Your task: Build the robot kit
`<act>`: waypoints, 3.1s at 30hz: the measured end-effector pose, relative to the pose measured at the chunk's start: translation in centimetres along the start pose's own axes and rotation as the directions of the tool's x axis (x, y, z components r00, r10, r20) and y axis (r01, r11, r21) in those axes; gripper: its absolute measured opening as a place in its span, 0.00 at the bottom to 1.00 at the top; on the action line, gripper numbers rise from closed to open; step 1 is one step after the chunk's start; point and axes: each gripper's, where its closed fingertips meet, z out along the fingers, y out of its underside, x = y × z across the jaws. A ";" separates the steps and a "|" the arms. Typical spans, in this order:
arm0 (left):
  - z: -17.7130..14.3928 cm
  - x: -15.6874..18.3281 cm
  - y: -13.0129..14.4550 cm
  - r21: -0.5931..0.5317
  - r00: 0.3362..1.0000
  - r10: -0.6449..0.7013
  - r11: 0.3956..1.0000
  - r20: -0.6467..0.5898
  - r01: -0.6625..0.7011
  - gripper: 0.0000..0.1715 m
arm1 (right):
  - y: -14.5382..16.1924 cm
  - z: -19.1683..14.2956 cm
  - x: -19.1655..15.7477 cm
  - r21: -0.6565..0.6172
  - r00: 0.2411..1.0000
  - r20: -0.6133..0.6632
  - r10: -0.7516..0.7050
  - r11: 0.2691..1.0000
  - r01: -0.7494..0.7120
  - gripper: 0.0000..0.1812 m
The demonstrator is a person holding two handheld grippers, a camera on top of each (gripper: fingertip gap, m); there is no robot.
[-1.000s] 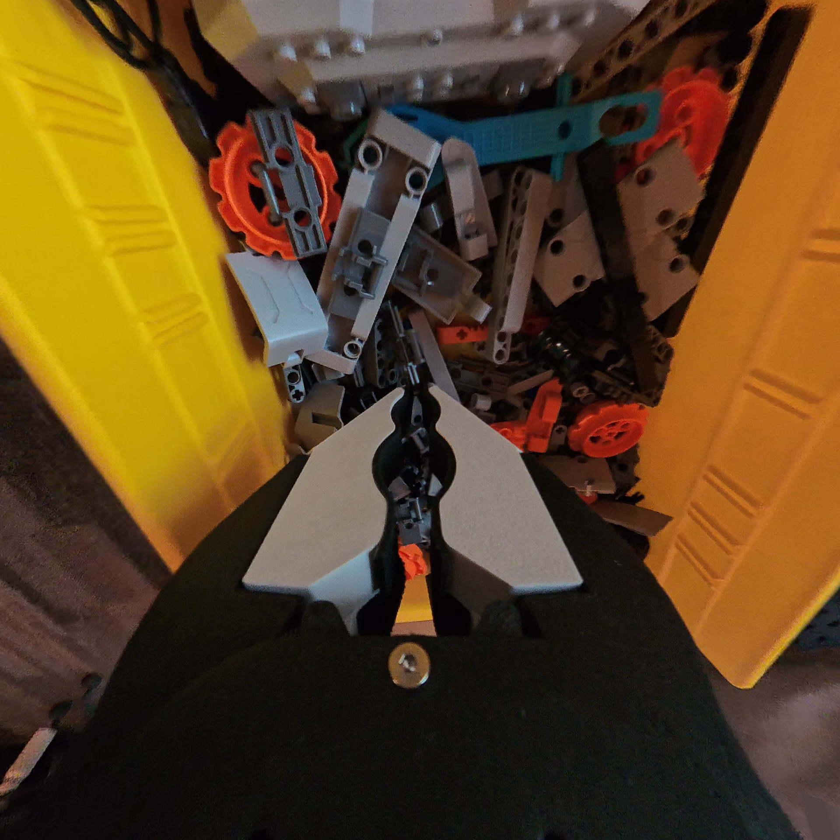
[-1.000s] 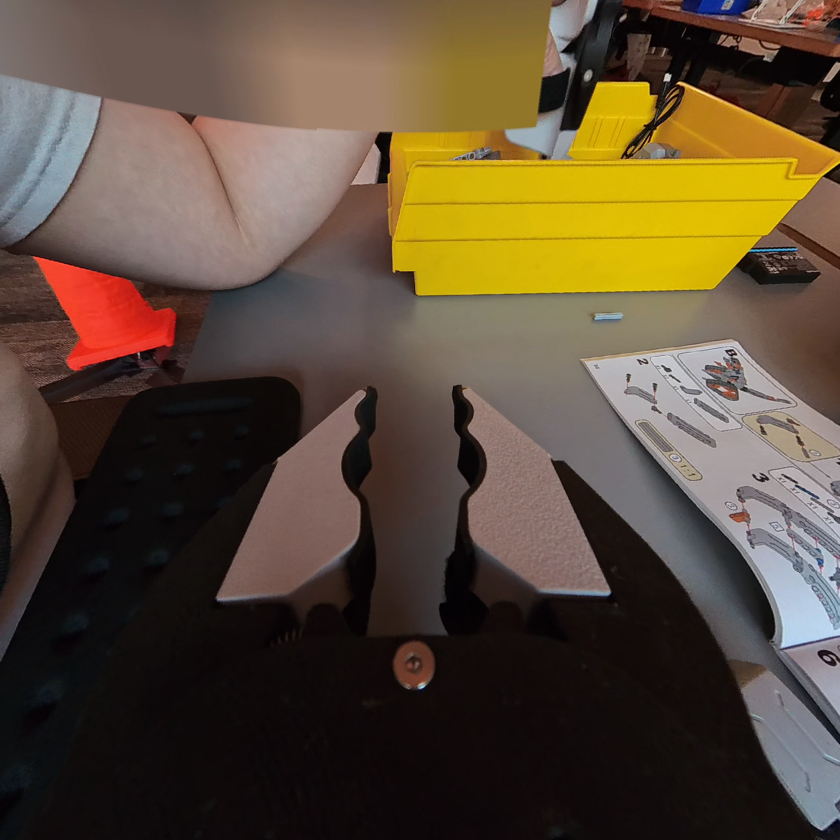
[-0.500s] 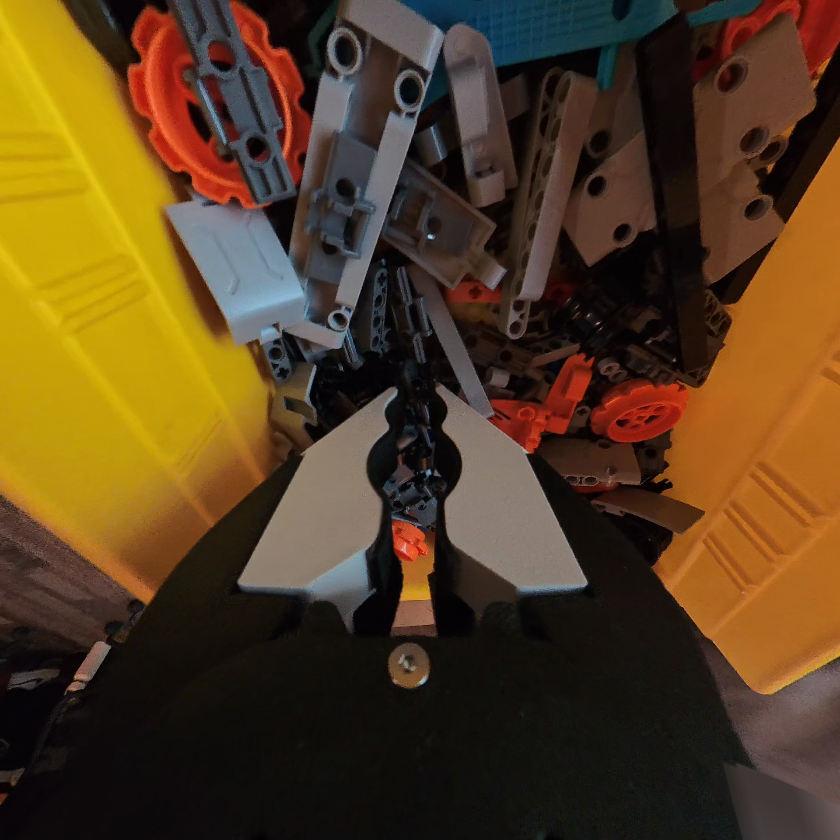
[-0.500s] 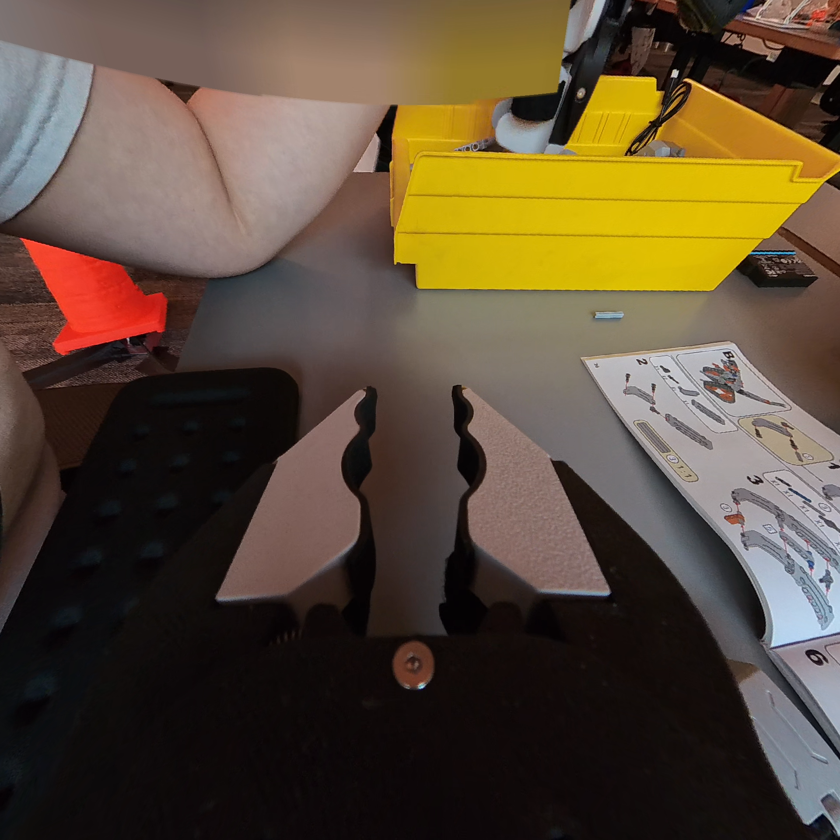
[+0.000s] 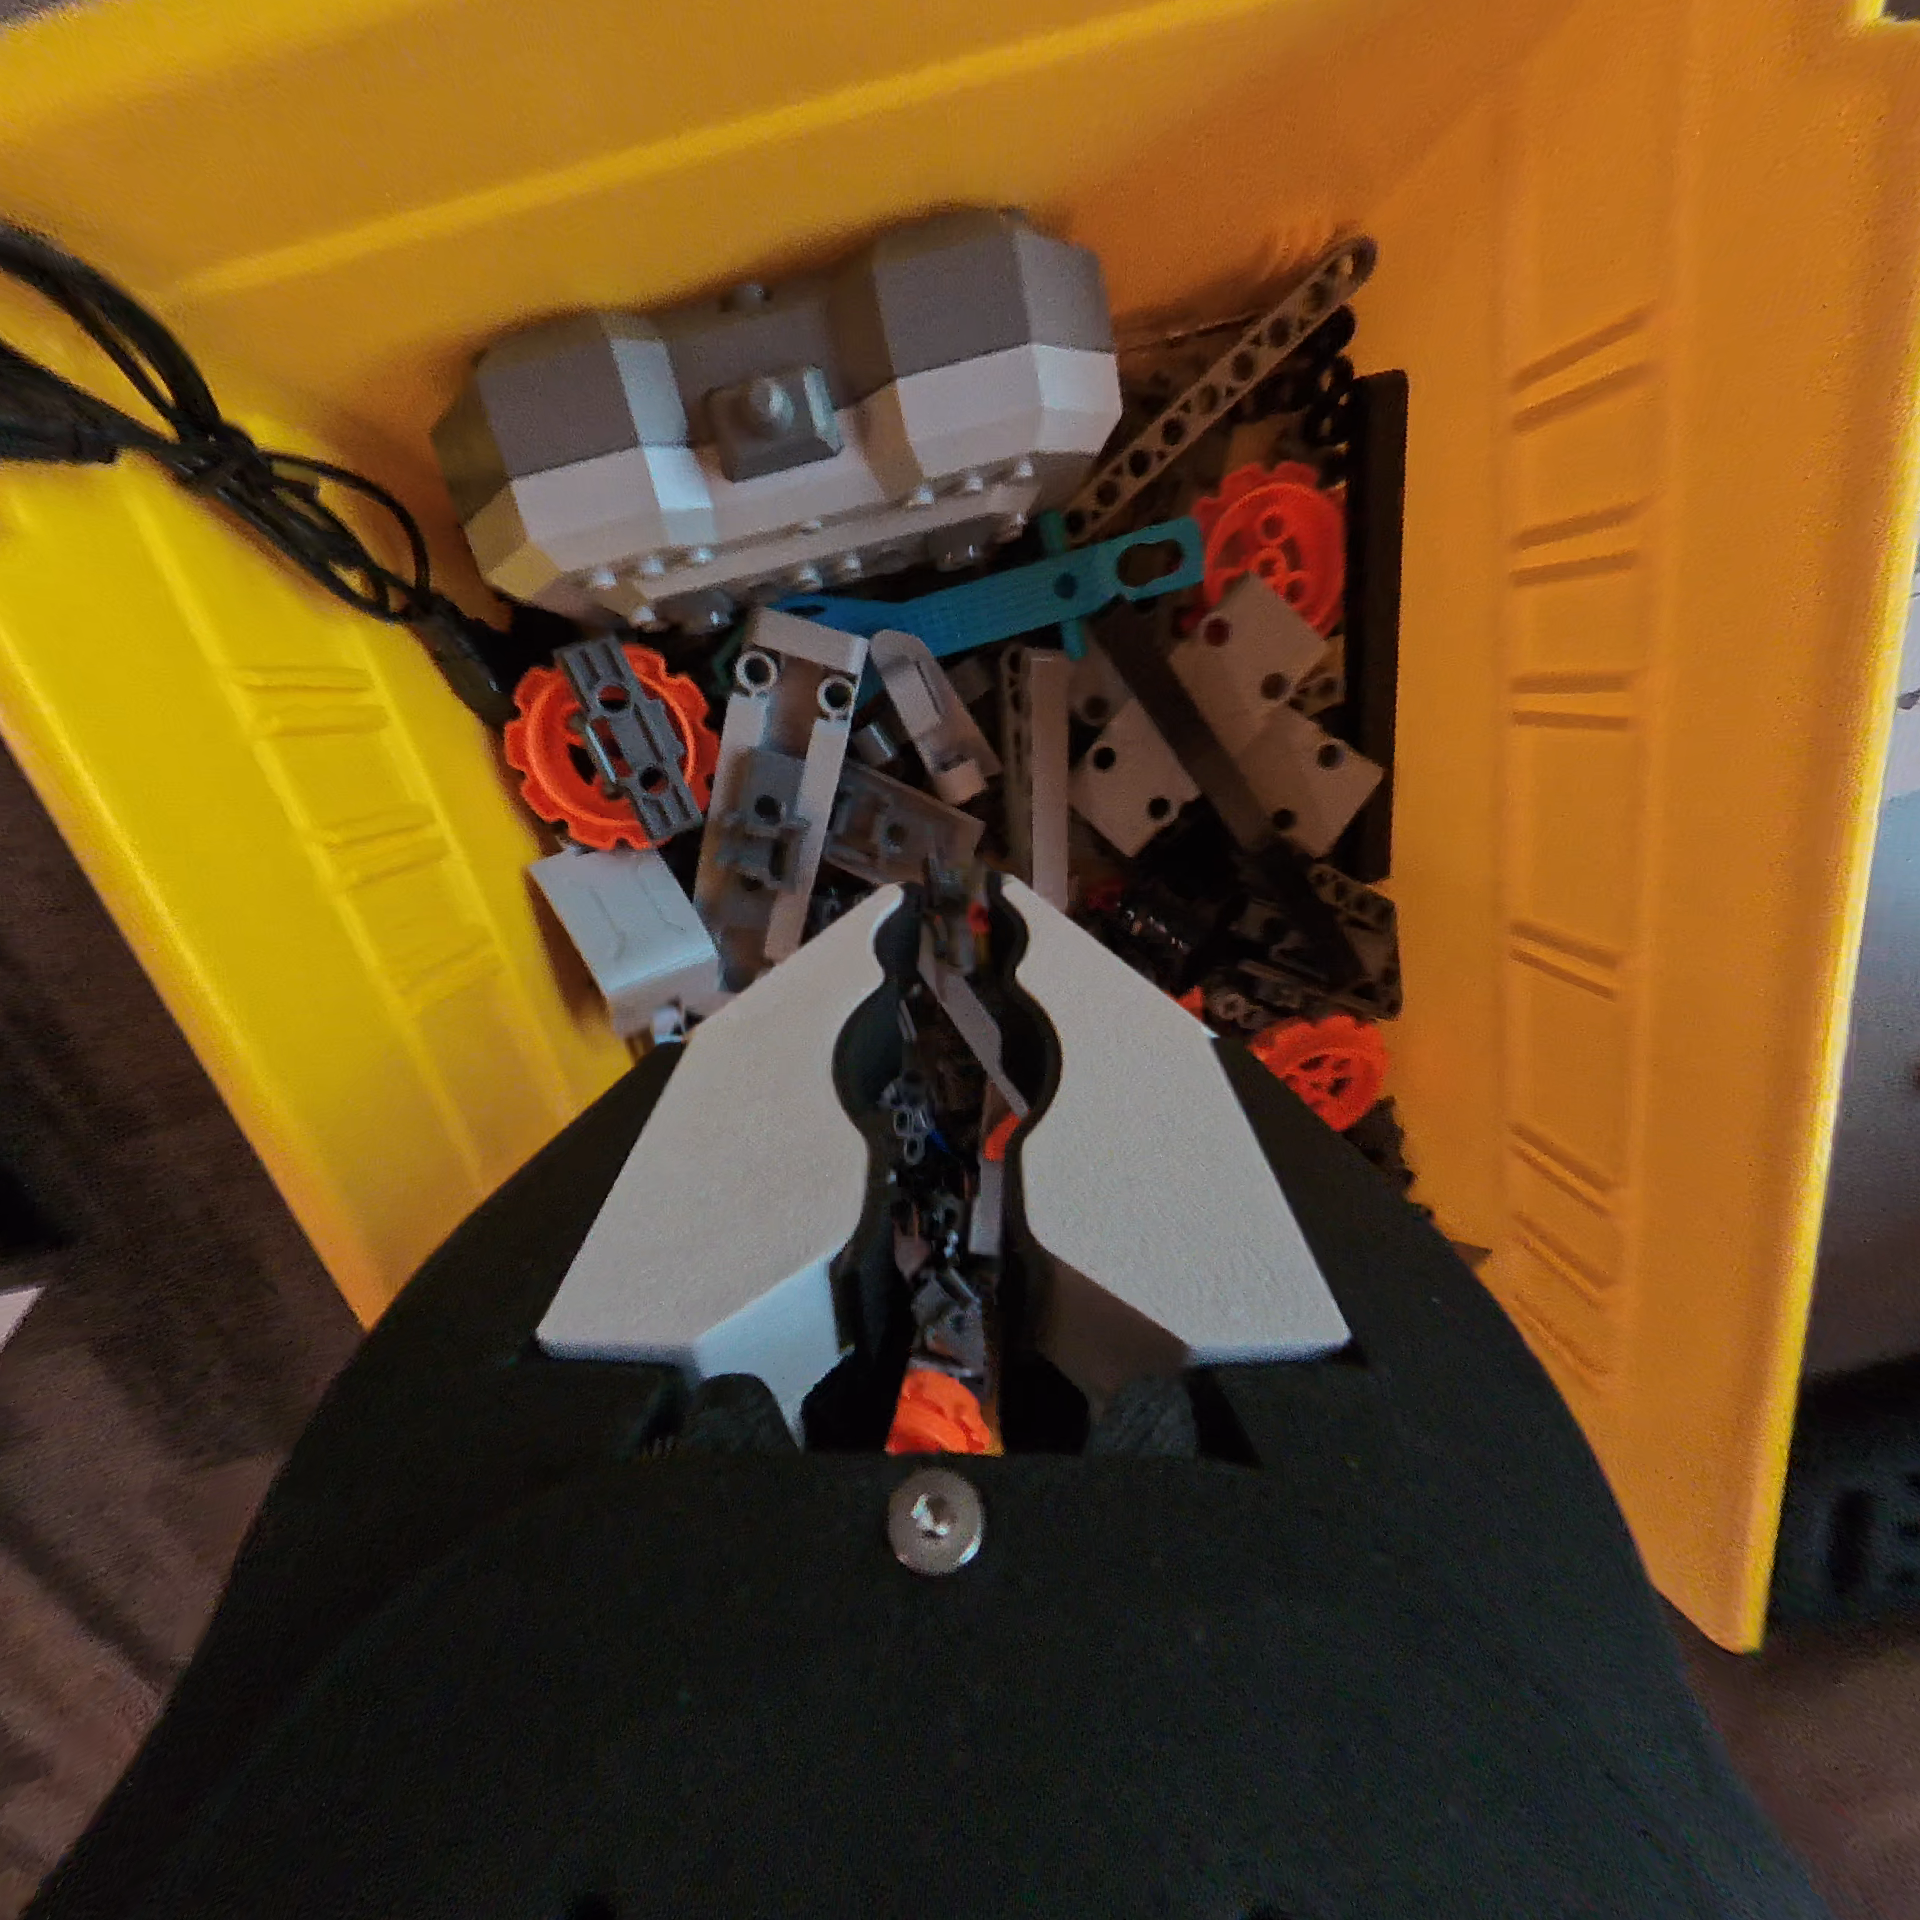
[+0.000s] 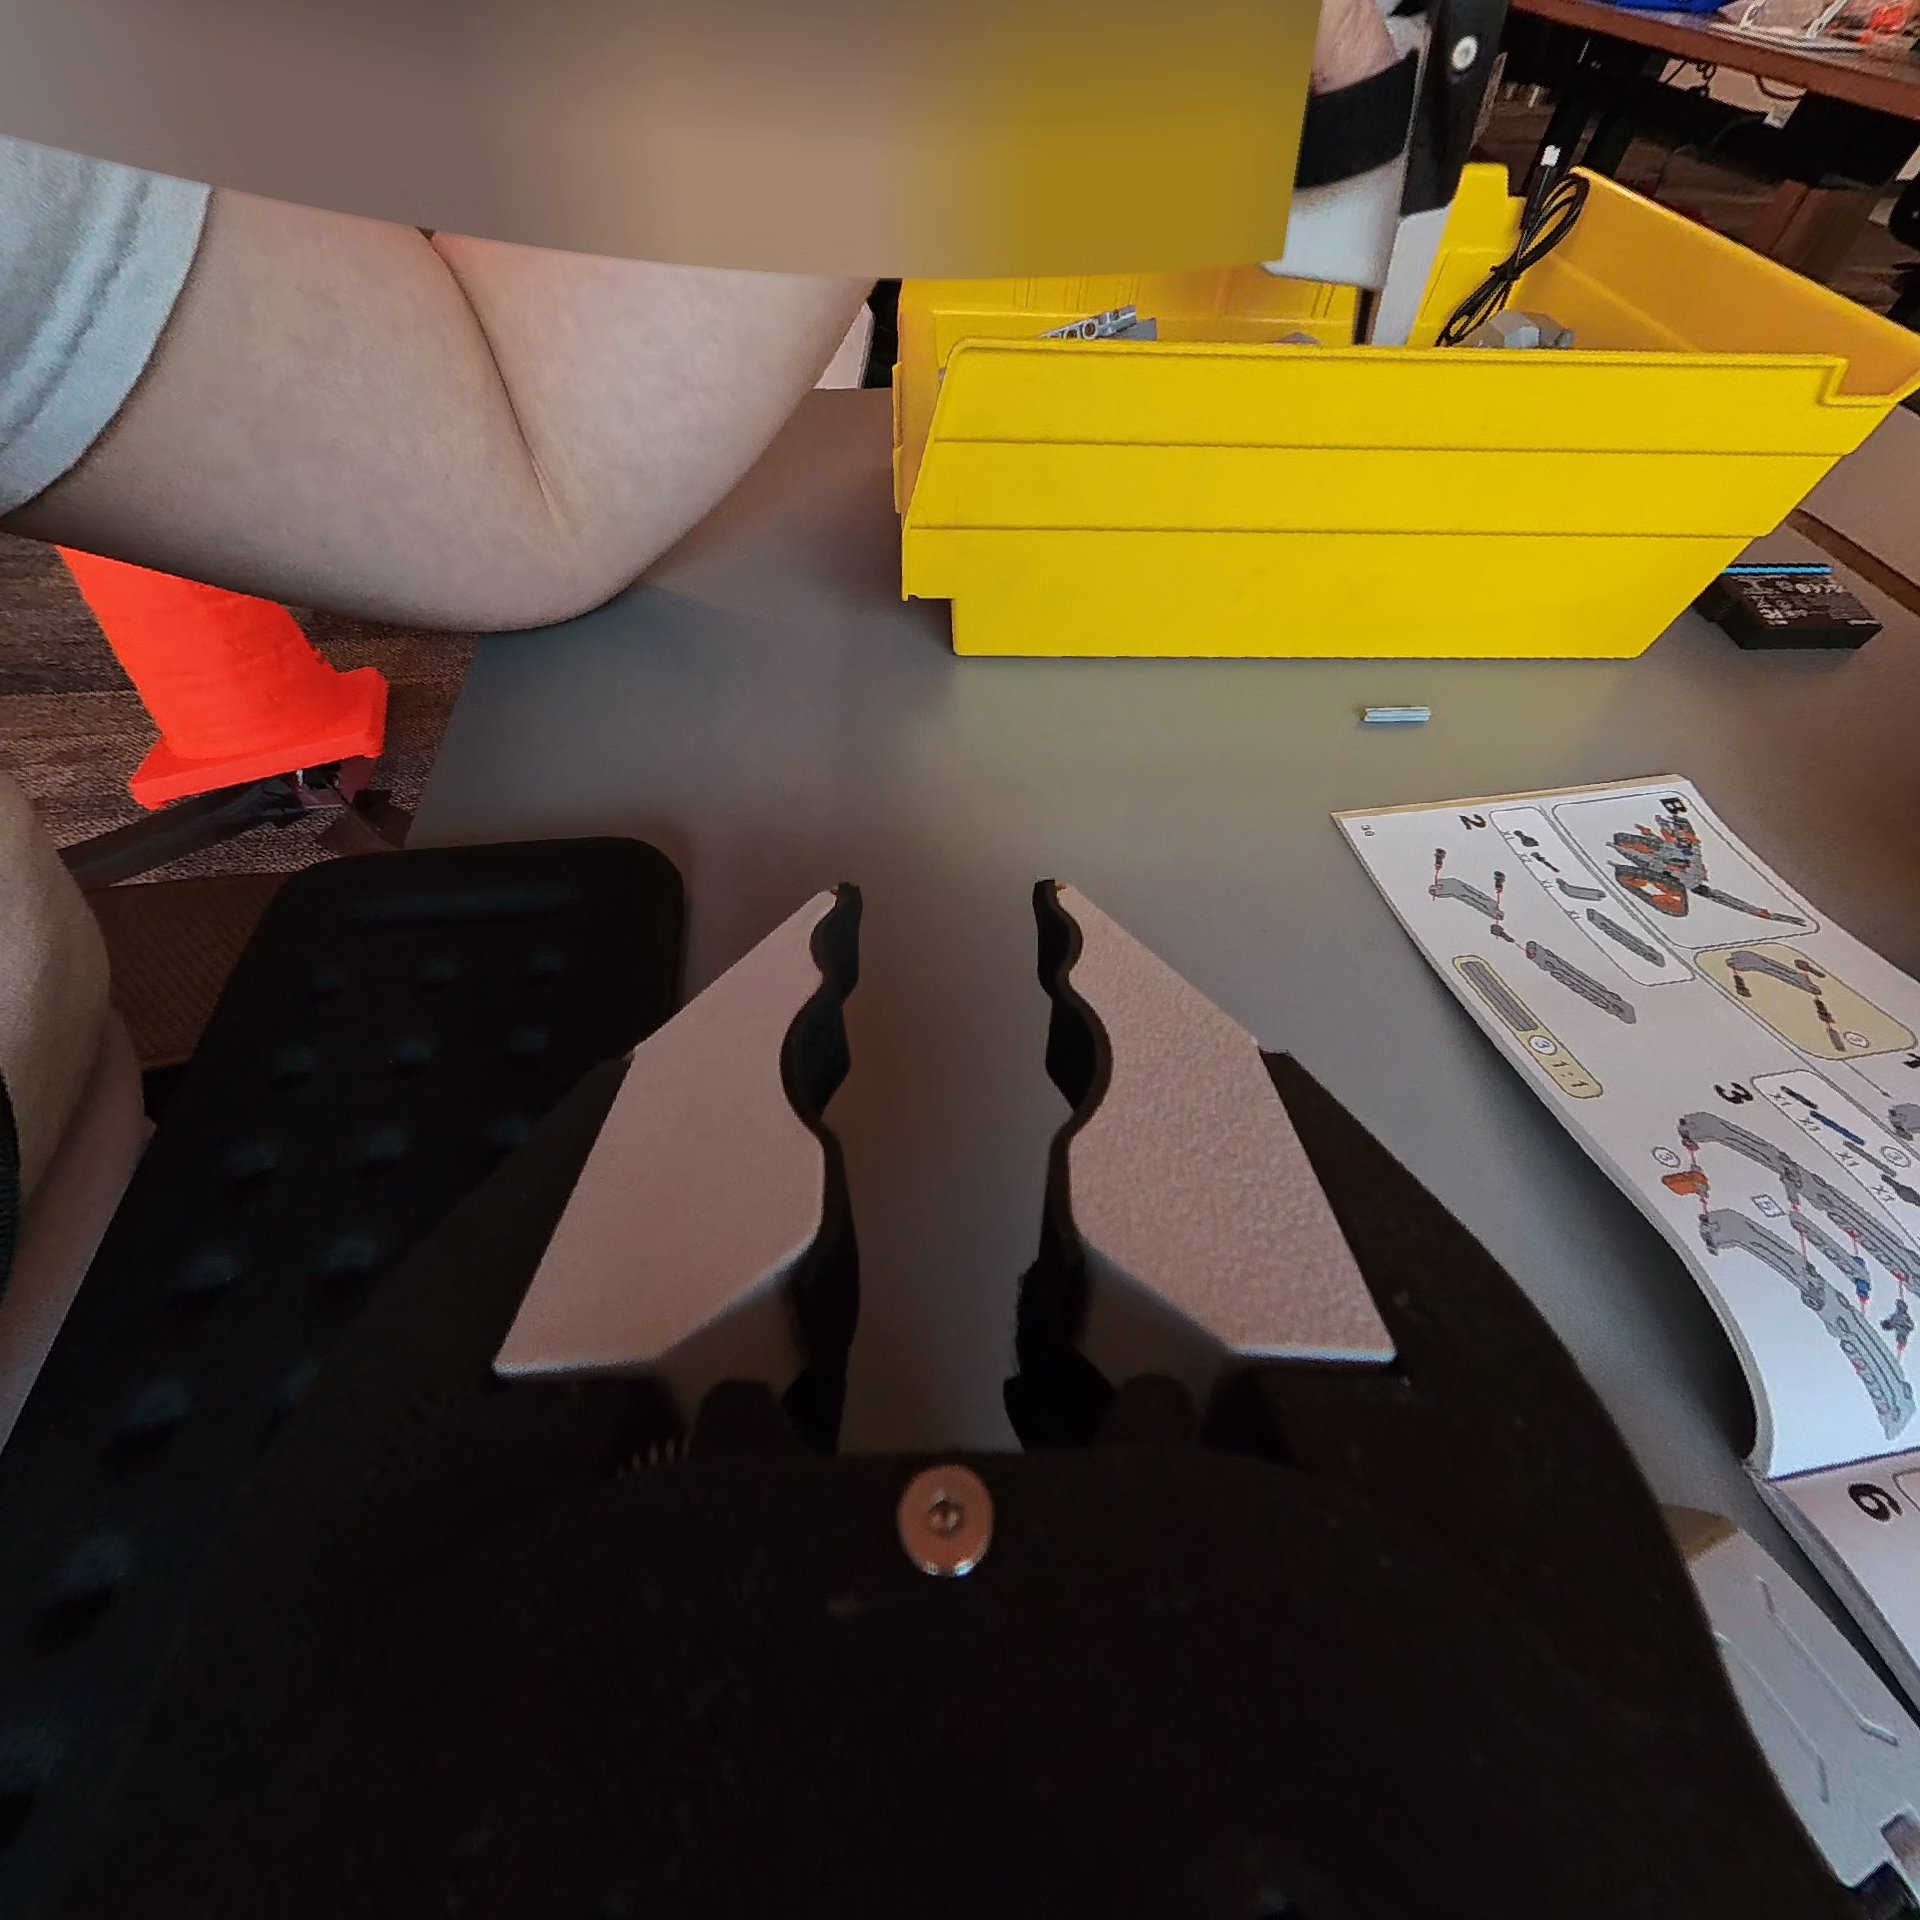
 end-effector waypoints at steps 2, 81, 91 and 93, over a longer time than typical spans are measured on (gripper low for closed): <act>0.4 0.6 -0.5 0.018 0.999 0.025 1.000 -0.035 -0.024 0.17 | 0.1 0.0 0.0 -0.003 1.000 -0.001 -0.002 1.000 0.002 0.18; 2.1 -2.0 6.7 -0.311 0.987 -0.161 0.938 -0.009 0.150 0.01 | 0.8 0.3 -0.5 -0.054 0.999 0.022 -0.027 0.998 0.028 0.18; 0.3 -0.6 5.5 -0.213 0.983 -0.153 0.968 -0.097 0.130 0.01 | 1.0 0.4 -0.6 -0.065 0.999 0.023 -0.041 0.997 0.042 0.19; 0.1 -0.2 5.2 -0.196 0.983 -0.145 0.973 -0.116 0.120 0.01 | 1.0 0.5 -0.6 -0.068 0.999 0.024 -0.043 0.997 0.044 0.19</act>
